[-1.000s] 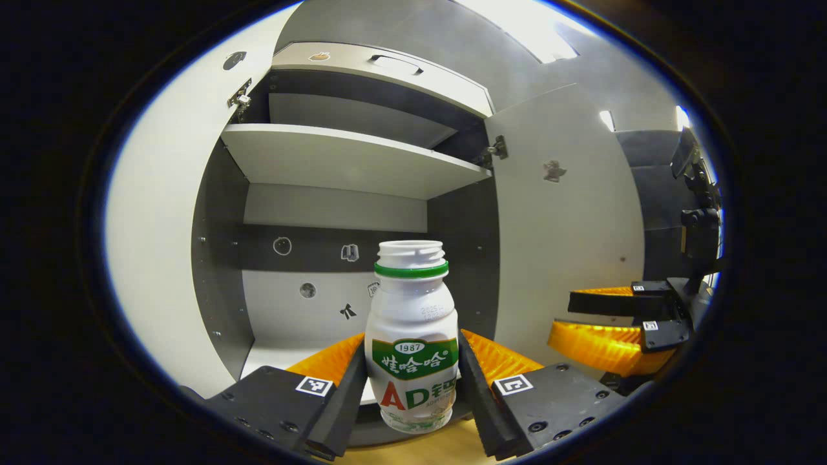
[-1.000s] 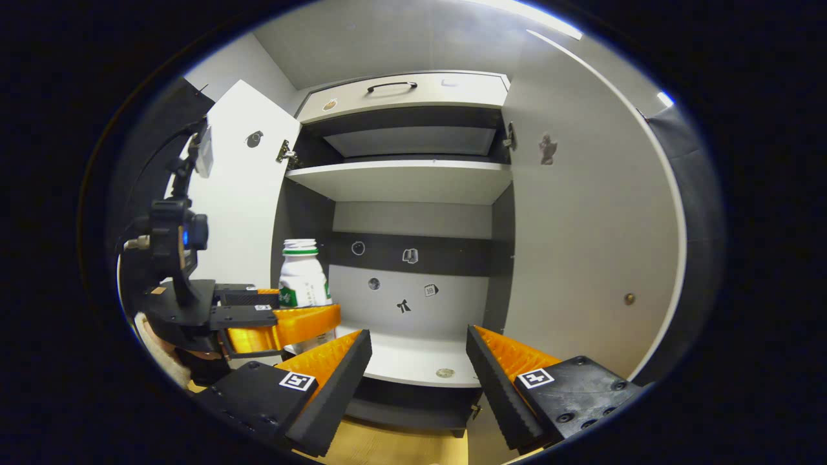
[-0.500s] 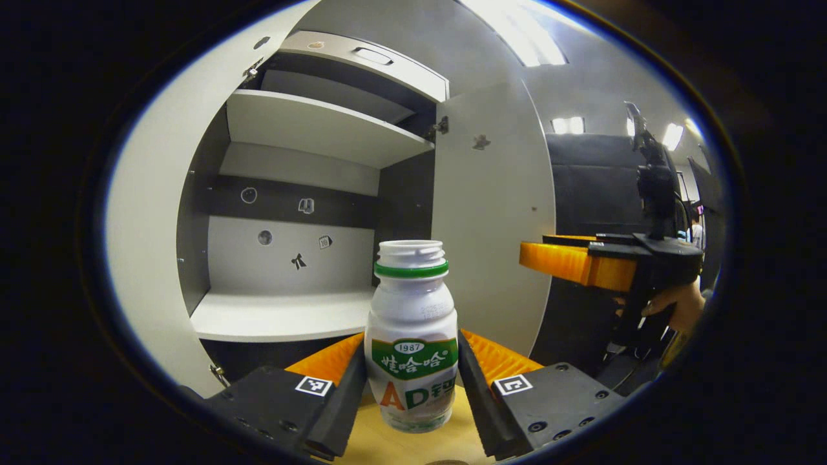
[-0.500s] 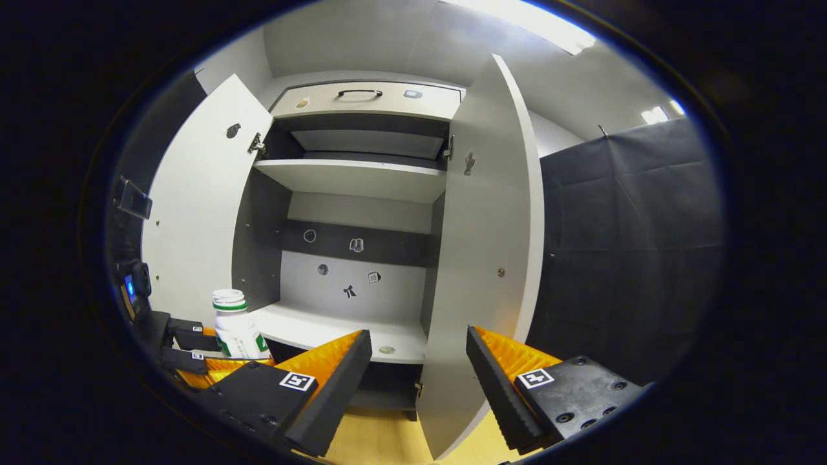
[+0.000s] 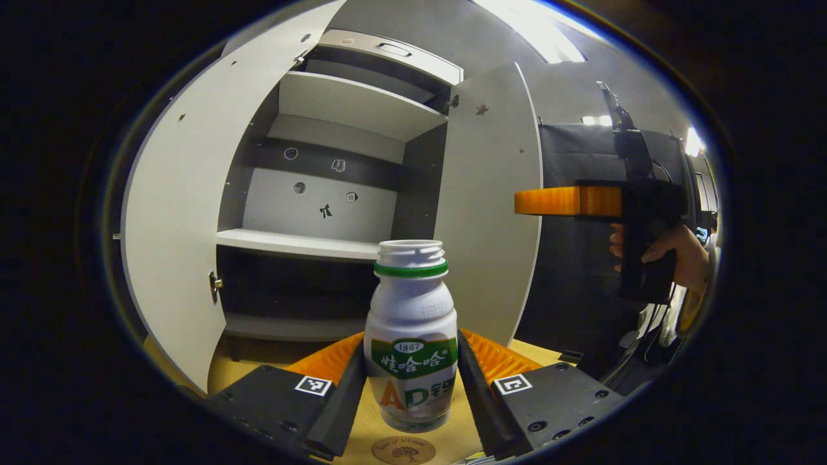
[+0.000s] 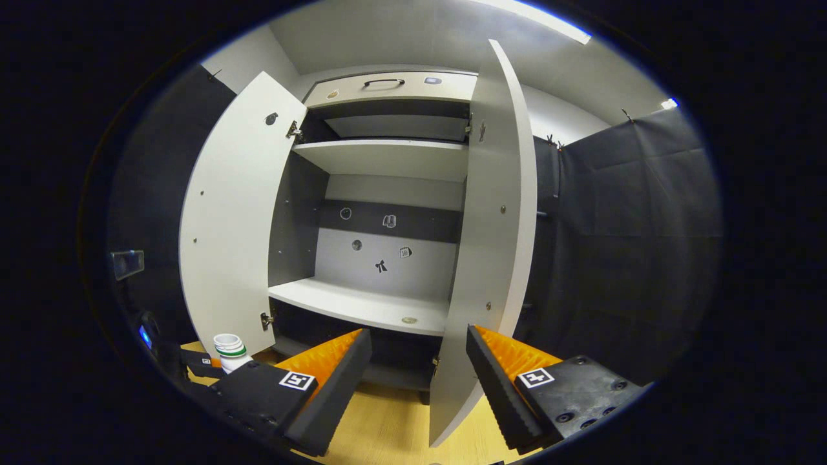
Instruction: Grasp the bottle in the cabinet with the left hand and place it on the coaster, then close the right door with the right hand and the left door with the left hand.
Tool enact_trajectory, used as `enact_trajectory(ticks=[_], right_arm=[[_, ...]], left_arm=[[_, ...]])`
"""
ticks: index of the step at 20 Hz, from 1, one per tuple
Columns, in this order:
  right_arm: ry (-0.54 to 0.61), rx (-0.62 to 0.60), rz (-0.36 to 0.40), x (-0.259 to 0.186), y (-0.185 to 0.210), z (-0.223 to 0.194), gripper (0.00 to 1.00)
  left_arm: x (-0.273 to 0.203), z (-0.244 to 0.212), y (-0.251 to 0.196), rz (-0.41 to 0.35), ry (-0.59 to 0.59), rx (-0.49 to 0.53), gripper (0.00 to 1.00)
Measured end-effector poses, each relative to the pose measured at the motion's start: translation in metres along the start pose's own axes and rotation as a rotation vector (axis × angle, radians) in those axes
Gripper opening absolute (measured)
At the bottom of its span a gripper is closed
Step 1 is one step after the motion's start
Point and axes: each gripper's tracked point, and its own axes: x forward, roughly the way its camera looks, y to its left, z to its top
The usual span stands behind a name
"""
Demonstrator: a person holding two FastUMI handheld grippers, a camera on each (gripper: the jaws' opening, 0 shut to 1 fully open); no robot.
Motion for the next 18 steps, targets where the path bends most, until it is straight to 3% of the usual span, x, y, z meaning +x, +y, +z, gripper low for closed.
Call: enact_trajectory(ticks=[9,14,18], right_arm=[[0.088,-0.037,0.036,-0.036,-0.017,-0.072,0.98],[0.175,-0.027,0.061,-0.051,-0.017,-0.12,0.98],[0.192,-0.033,0.078,-0.055,-0.019,-0.13,0.98]], left_arm=[[0.002,-0.11,-0.004,0.113,0.049,0.04,0.76],[0.004,-0.137,0.002,0.146,0.044,0.066,0.76],[0.002,-0.151,0.001,0.162,0.056,0.105,0.76]])
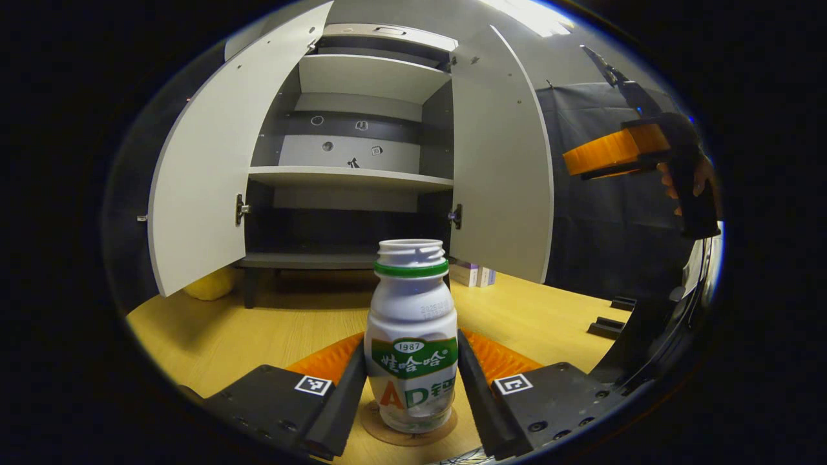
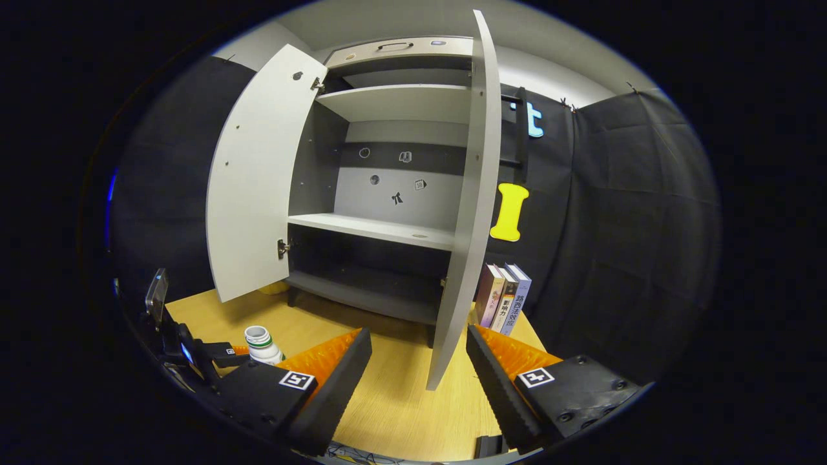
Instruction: Grasp the bottle in the cabinet with the left hand and place it on the coaster, then close the right door with the right hand and the left door with the left hand.
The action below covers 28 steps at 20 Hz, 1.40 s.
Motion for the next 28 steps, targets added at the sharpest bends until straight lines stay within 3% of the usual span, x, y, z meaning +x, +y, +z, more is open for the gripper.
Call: enact_trajectory(ticks=[7,9,15,21,28], right_arm=[[0.002,-0.009,0.005,-0.005,-0.009,0.002,0.98],[0.01,-0.004,0.005,-0.007,-0.013,0.0,0.98],[-0.007,0.008,0.01,-0.019,-0.018,0.011,0.98],[-0.033,0.039,0.032,-0.038,-0.023,0.038,0.98],[-0.086,0.054,0.072,-0.053,-0.02,0.085,0.98]], left_arm=[[0.001,0.003,-0.004,0.001,-0.012,0.028,0.81],[0.0,0.008,-0.007,-0.004,-0.014,0.036,0.97],[0.0,0.047,-0.006,0.042,-0.064,0.062,0.97],[-0.002,0.123,-0.009,0.046,-0.141,0.084,0.97],[-0.008,0.203,-0.009,0.05,-0.182,0.041,0.97]])
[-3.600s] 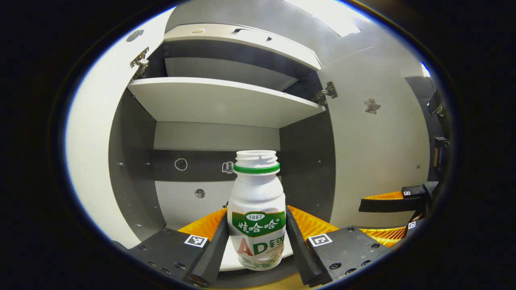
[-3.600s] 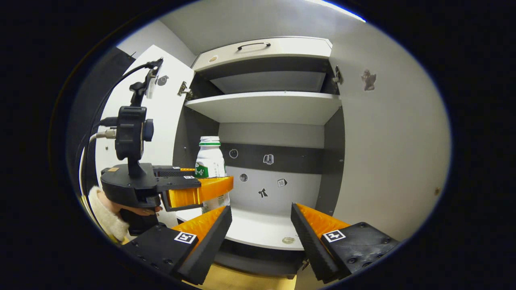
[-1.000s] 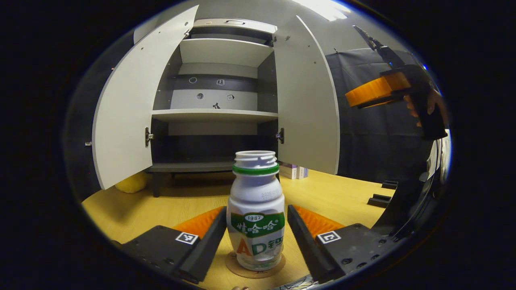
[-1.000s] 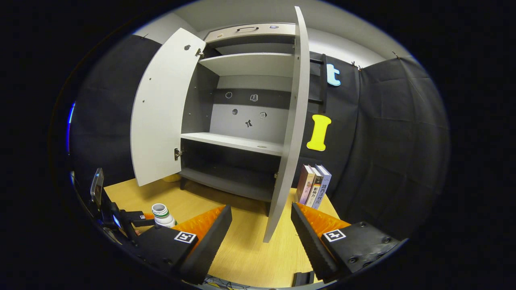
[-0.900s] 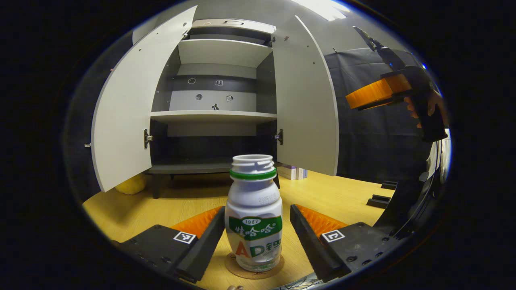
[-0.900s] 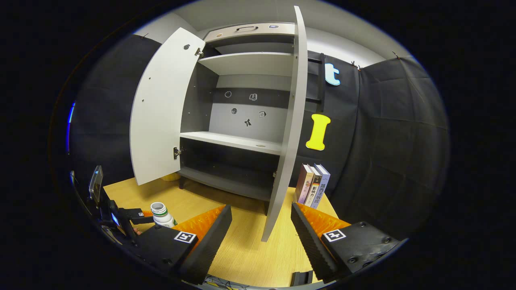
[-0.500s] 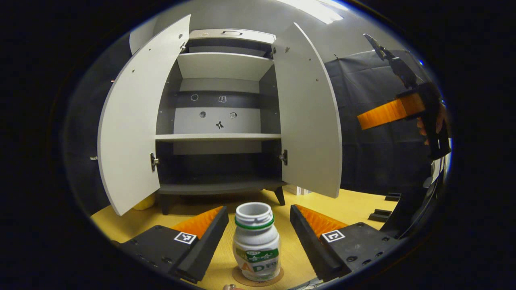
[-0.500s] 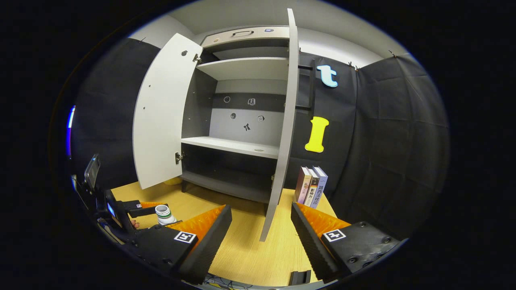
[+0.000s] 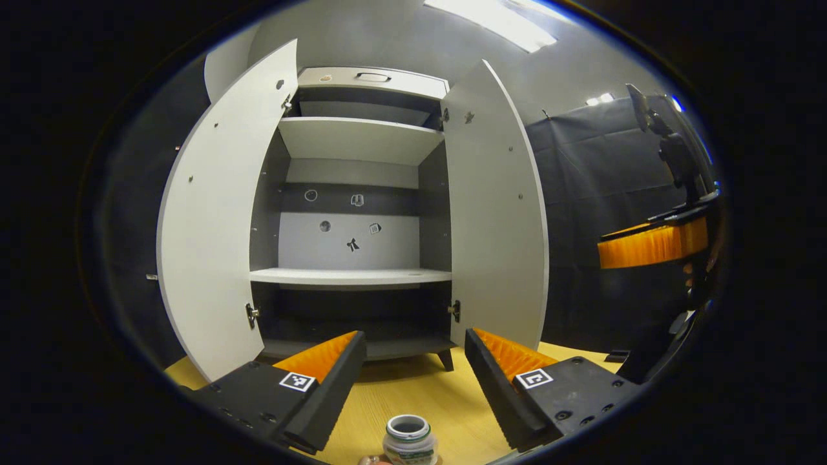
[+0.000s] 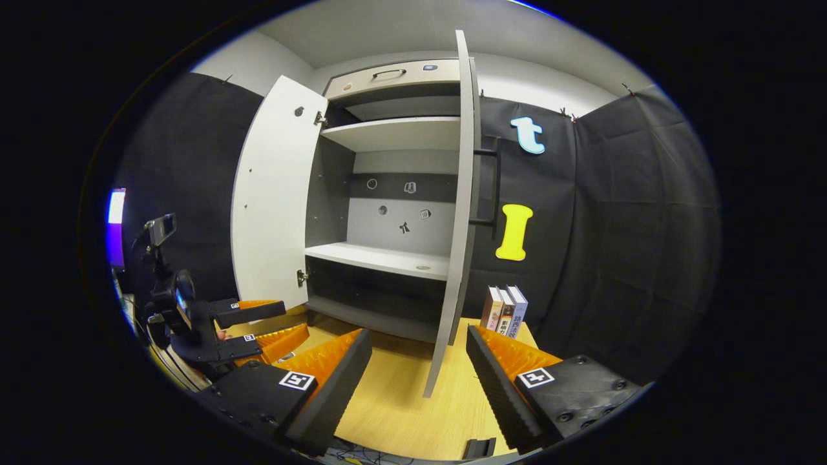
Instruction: Grasp the bottle in the cabinet with the left hand and place it on the coaster, then close the right door with the right hand and the left door with the left hand.
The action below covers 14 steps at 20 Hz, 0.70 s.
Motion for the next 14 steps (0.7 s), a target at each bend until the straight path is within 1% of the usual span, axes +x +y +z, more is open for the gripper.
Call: enact_trajectory(ticks=[3,4,7,9,12,14], right_arm=[[-0.041,0.008,-0.032,0.001,-0.013,0.028,0.98],[-0.054,0.01,-0.054,0.0,-0.022,0.038,0.98],[-0.083,0.043,-0.087,0.004,-0.048,0.065,0.97],[-0.11,0.084,-0.138,0.015,-0.074,0.08,0.98],[-0.131,0.175,-0.212,0.037,-0.107,0.096,0.98],[-0.144,0.197,-0.267,0.045,-0.131,0.102,0.98]], left_arm=[[0.0,0.038,0.007,-0.008,0.015,-0.014,0.97],[-0.001,0.05,0.011,-0.01,0.018,-0.022,0.97],[-0.007,0.086,0.023,-0.034,0.009,-0.064,0.97],[-0.015,0.105,0.039,-0.032,-0.001,-0.063,0.97],[-0.03,0.119,0.062,-0.034,0.033,-0.025,0.97],[-0.042,0.128,0.079,-0.044,0.056,-0.009,0.97]])
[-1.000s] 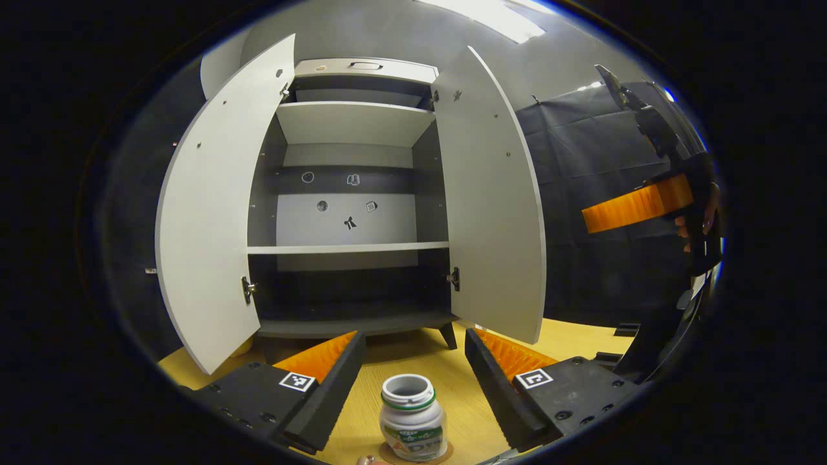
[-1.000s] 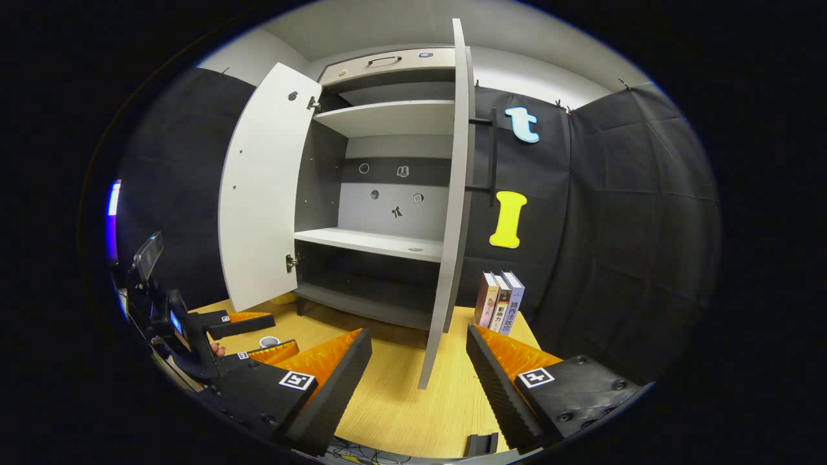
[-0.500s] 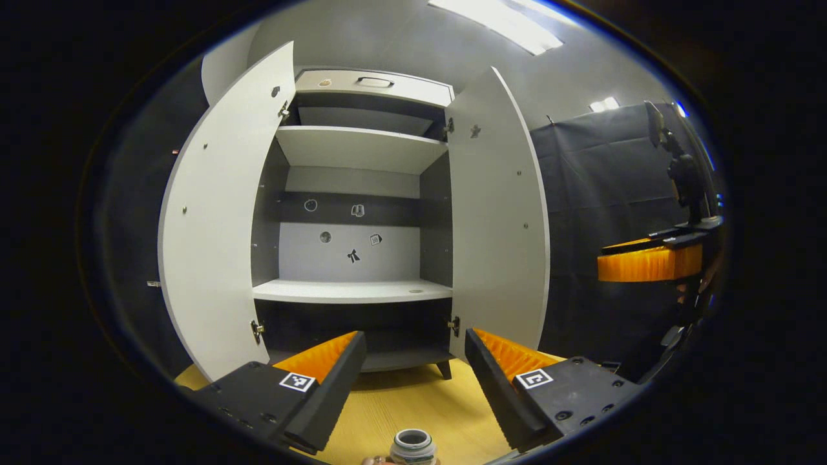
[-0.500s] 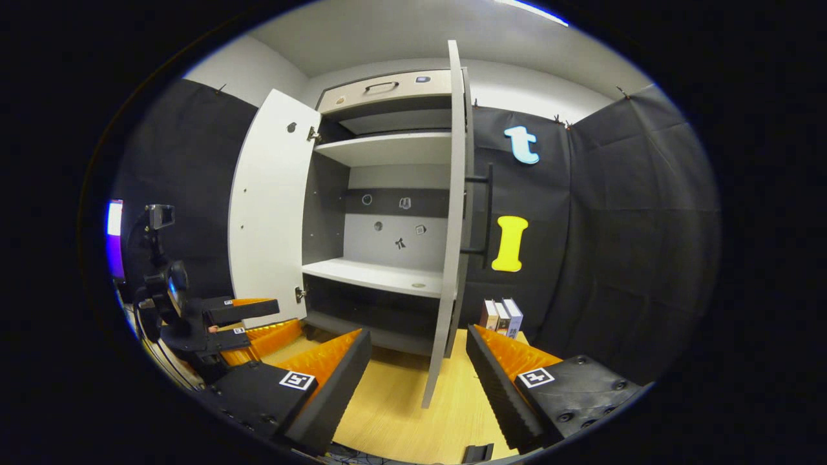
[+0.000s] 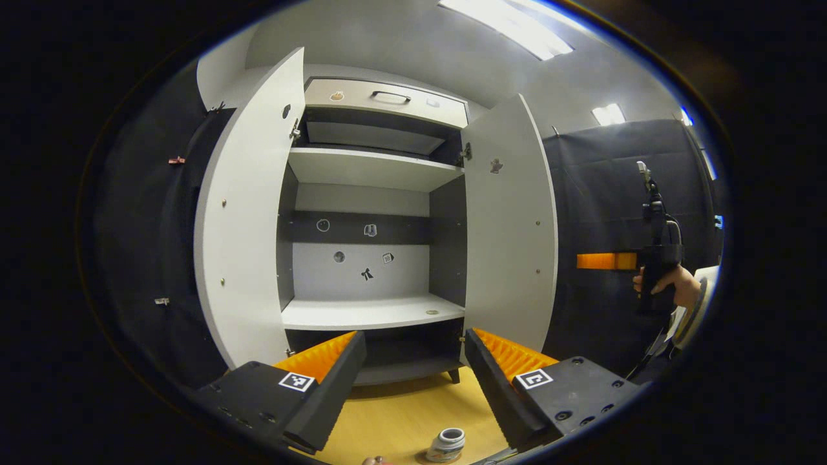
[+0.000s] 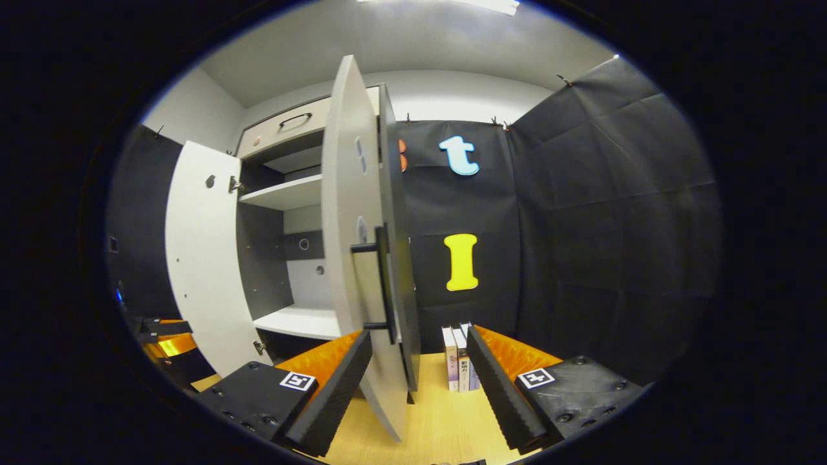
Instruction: Grasp the bottle in the cabinet with the left hand and place it on the coaster, then close the right door with the right hand and the left door with the left hand.
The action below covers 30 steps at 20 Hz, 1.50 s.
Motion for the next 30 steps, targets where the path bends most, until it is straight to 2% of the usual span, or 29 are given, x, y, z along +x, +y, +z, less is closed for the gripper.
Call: enact_trajectory(ticks=[6,11,13,17,20,25,30], right_arm=[[-0.022,-0.009,-0.089,0.045,-0.018,0.002,0.97],[-0.061,-0.011,-0.057,0.072,-0.006,0.017,0.97],[-0.058,-0.028,-0.011,0.08,-0.004,0.019,0.96],[-0.05,-0.071,0.08,0.082,0.017,0.018,0.97],[-0.017,-0.056,0.218,0.08,0.064,0.007,0.97],[-0.008,-0.049,0.378,0.093,0.136,-0.008,0.97],[0.018,-0.071,0.455,0.133,0.202,-0.031,0.97]], left_arm=[[-0.015,0.012,0.029,-0.065,0.025,0.056,0.97],[-0.008,0.024,0.014,-0.149,0.024,0.011,0.97],[0.002,0.032,0.002,-0.173,0.01,-0.005,0.97],[0.021,0.031,-0.013,-0.152,0.021,-0.016,0.97],[0.033,0.028,-0.016,-0.129,0.021,-0.029,0.97],[0.028,0.027,0.009,-0.046,0.022,-0.057,0.96],[-0.002,0.024,0.053,0.087,0.039,-0.04,0.98]])
